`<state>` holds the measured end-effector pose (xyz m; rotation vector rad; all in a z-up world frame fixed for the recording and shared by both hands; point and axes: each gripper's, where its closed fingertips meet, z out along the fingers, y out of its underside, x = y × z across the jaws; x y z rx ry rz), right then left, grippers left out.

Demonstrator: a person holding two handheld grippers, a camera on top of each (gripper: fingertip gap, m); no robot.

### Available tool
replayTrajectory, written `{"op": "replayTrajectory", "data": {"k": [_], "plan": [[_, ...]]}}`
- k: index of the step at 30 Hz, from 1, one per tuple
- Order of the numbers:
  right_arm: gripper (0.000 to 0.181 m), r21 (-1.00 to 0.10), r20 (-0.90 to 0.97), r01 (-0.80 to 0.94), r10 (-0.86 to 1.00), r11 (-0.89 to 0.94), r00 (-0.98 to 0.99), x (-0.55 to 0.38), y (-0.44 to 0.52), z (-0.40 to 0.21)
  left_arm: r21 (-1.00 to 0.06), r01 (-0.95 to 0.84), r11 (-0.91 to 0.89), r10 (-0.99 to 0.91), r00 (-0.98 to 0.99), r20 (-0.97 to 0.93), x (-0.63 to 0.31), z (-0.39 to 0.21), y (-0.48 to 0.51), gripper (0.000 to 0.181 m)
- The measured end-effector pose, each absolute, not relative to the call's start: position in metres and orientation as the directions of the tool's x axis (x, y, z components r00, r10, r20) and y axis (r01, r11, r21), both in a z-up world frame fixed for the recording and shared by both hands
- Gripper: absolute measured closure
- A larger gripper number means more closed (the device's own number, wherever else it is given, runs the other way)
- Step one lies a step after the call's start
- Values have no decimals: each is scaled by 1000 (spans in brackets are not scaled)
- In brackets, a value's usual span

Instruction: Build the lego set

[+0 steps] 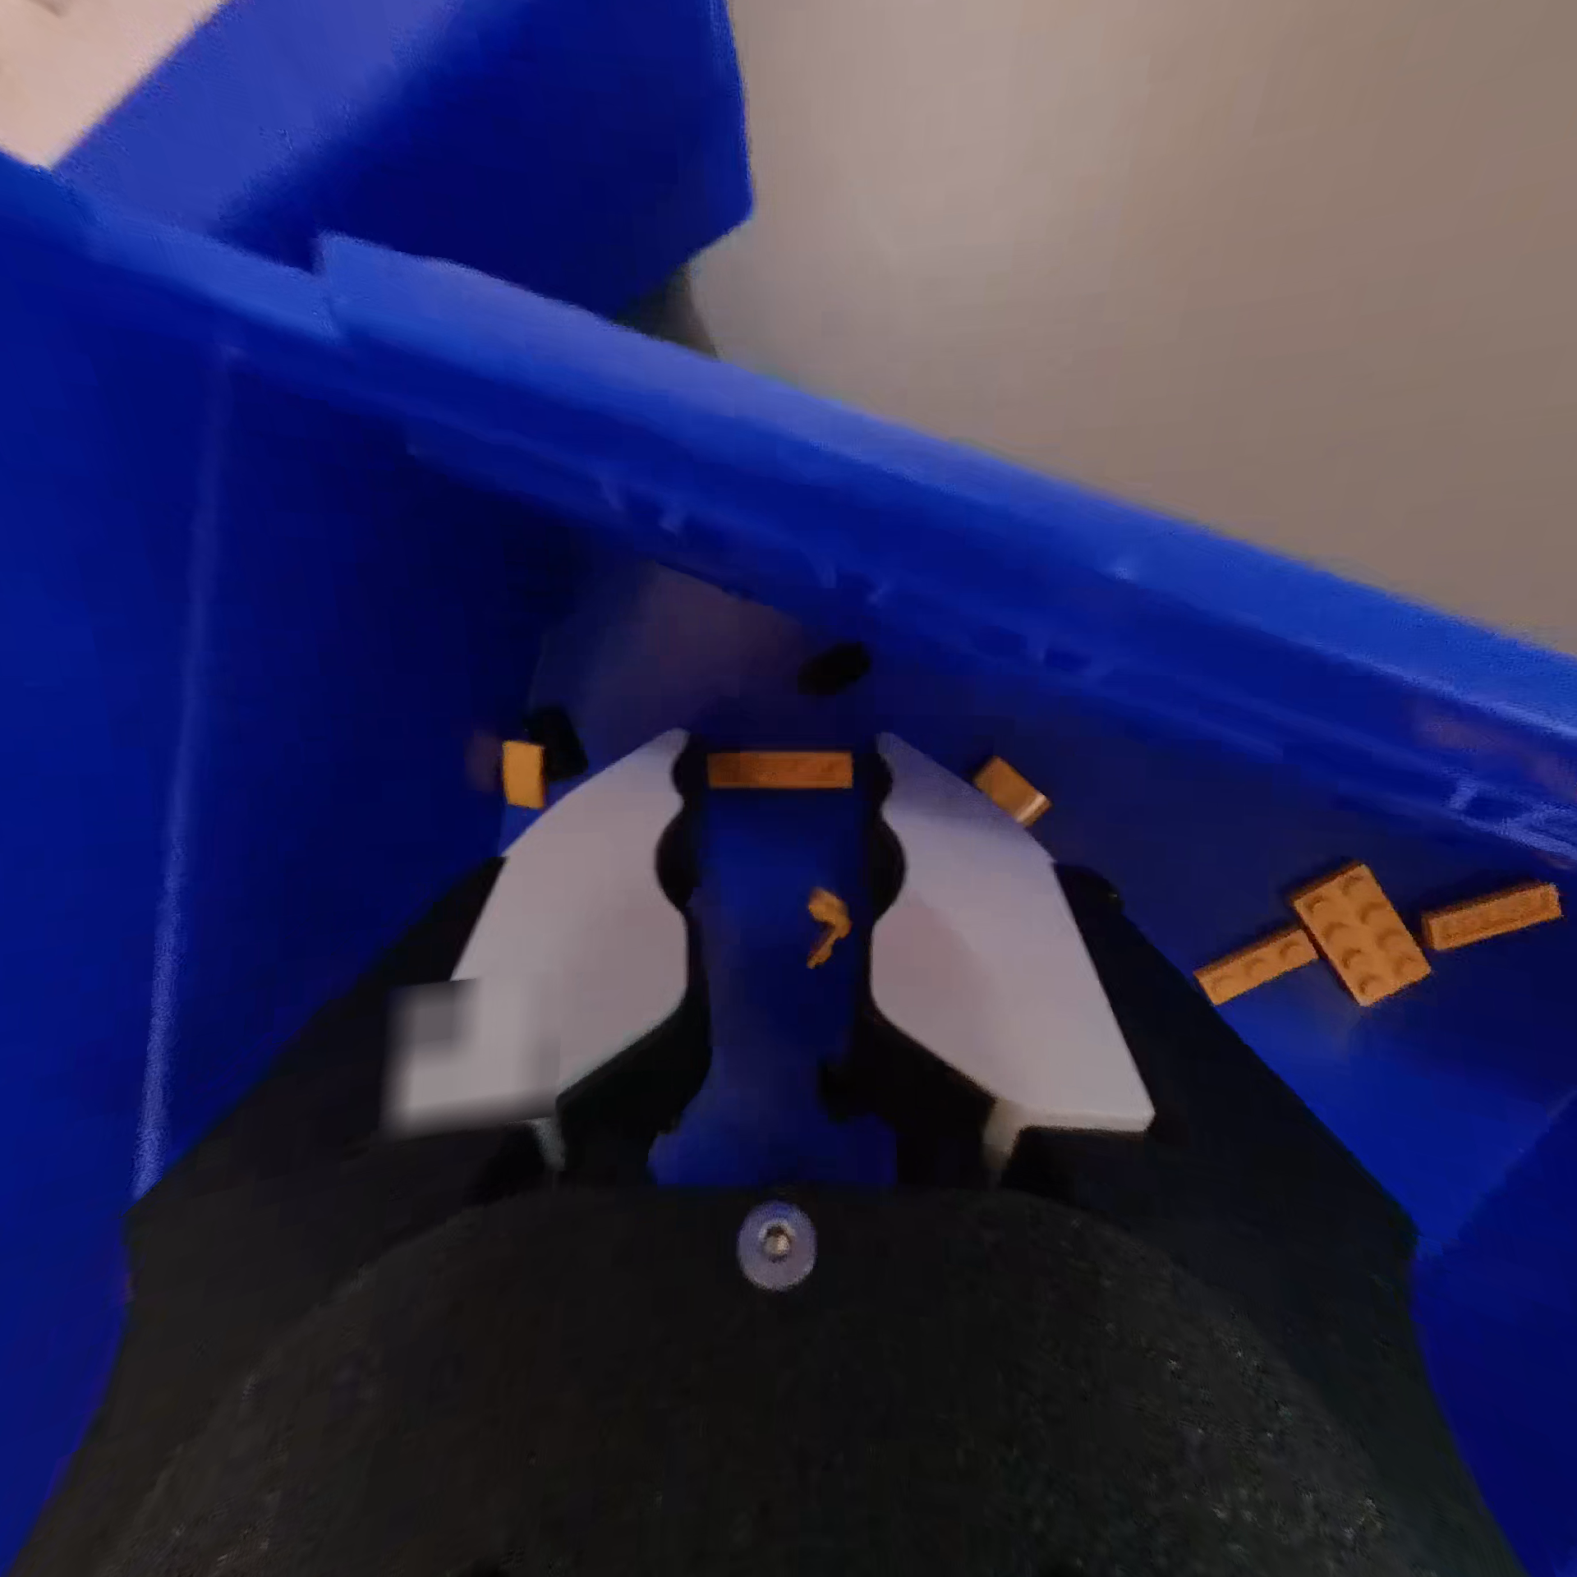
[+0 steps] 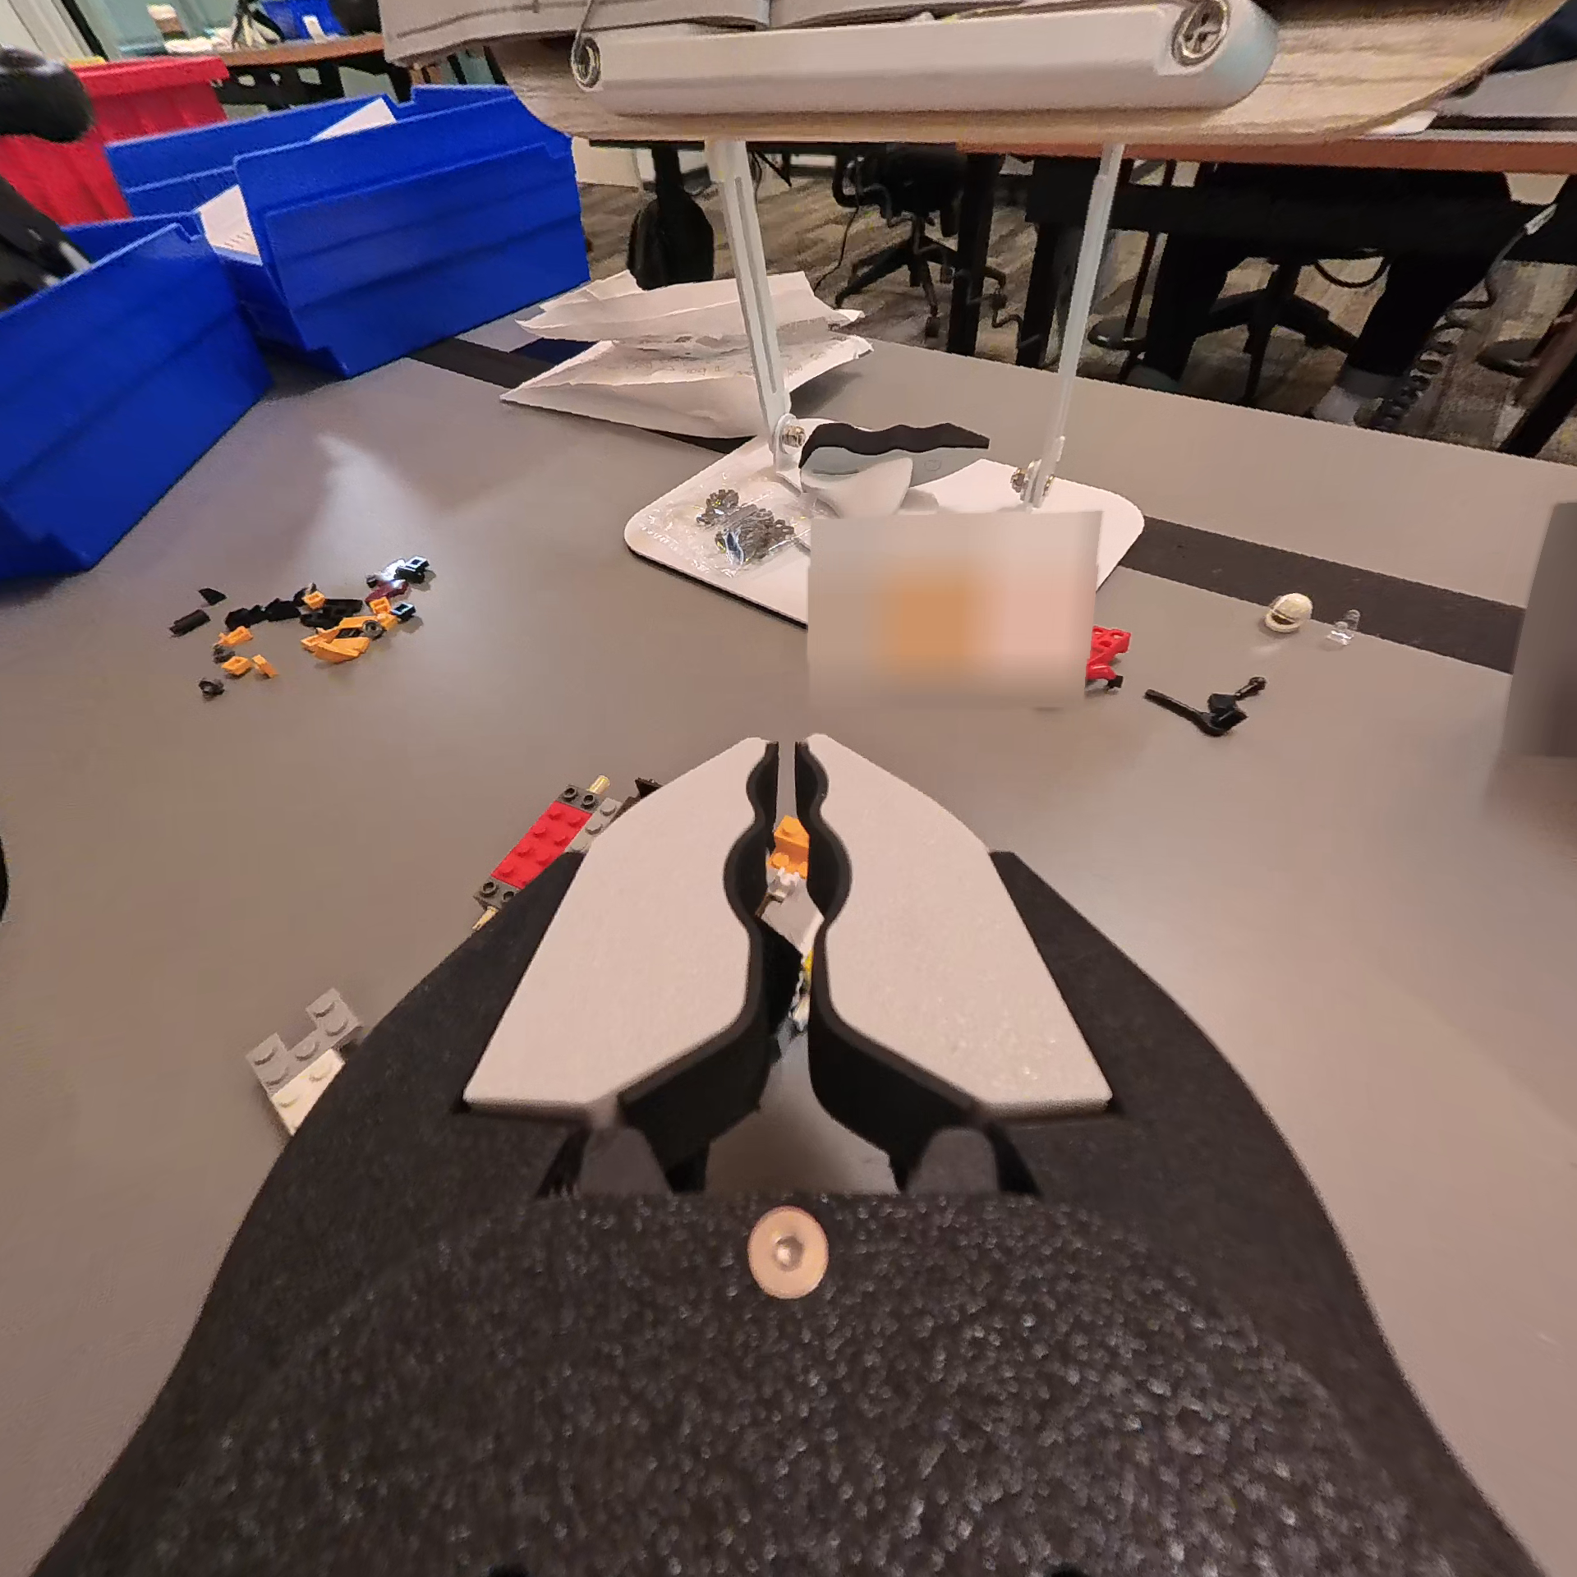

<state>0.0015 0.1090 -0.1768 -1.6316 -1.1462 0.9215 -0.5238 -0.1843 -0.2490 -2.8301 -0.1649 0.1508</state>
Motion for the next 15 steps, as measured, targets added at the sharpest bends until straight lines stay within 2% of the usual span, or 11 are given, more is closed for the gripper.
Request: {"op": "replayTrajectory", "data": {"k": [3, 5, 7, 9, 11, 13, 15], "plan": [[178, -947, -76, 279, 956, -158, 284, 1, 109, -179, -301, 109, -947, 126, 991, -40, -518, -251, -183, 148], [178, -949, -78, 273, 956, -157, 281, 2, 109, -177, -285, 133, -949, 145, 989, -19, -515, -250, -189, 149], [178, -953, -78, 261, 957, -154, 280, 3, 109, -173, -318, 157, -935, 158, 987, 24, -507, -239, -193, 149], [178, -957, -72, 250, 958, -145, 278, 4, 109, -169, -429, 178, -886, 159, 984, 80, -494, -209, -190, 150], [178, -963, -60, 238, 962, -126, 265, 4, 106, -165, -609, 207, -765, 106, 974, 198, -467, -161, -178, 150], [177, -969, -22, 236, 971, -79, 236, 1, 99, -159, -794, 246, -556, -75, 937, 342, -419, -98, -164, 150], [176, -974, 23, 226, 982, -20, 188, -3, 86, -152, -896, 317, -311, -329, 848, 415, -360, -37, -159, 150]]}}
